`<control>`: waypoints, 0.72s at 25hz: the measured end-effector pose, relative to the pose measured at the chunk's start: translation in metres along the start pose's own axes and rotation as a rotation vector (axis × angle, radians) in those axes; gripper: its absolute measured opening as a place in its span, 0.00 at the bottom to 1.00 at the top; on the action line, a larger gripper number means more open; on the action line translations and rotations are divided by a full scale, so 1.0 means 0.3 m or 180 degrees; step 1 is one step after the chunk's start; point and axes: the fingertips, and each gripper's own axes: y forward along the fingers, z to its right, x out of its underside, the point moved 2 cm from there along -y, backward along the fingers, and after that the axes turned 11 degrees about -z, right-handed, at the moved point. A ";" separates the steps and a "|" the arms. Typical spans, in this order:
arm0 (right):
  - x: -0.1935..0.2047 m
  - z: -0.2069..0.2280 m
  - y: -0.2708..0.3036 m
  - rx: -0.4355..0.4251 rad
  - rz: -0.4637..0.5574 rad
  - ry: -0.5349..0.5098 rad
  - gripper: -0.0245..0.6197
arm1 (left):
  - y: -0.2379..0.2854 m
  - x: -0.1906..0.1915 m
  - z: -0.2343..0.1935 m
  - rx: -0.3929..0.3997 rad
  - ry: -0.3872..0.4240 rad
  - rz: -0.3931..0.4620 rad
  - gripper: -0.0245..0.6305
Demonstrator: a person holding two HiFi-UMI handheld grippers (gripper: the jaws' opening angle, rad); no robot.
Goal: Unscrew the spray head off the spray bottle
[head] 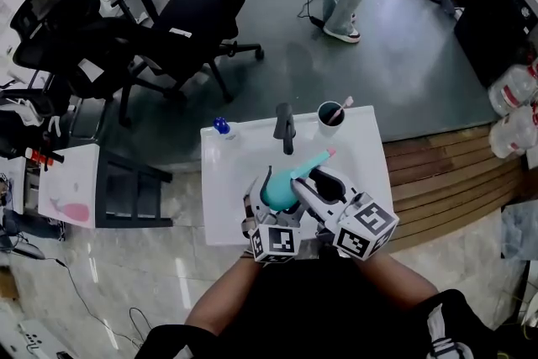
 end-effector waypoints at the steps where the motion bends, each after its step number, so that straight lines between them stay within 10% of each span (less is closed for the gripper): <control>1: -0.002 0.003 -0.002 0.0009 0.0011 0.0023 0.27 | -0.002 -0.004 0.000 0.0005 0.0003 0.0009 0.75; 18: -0.051 0.009 -0.041 -0.0280 0.0145 -0.0254 0.24 | -0.046 -0.038 0.033 0.0413 0.0018 0.0172 0.74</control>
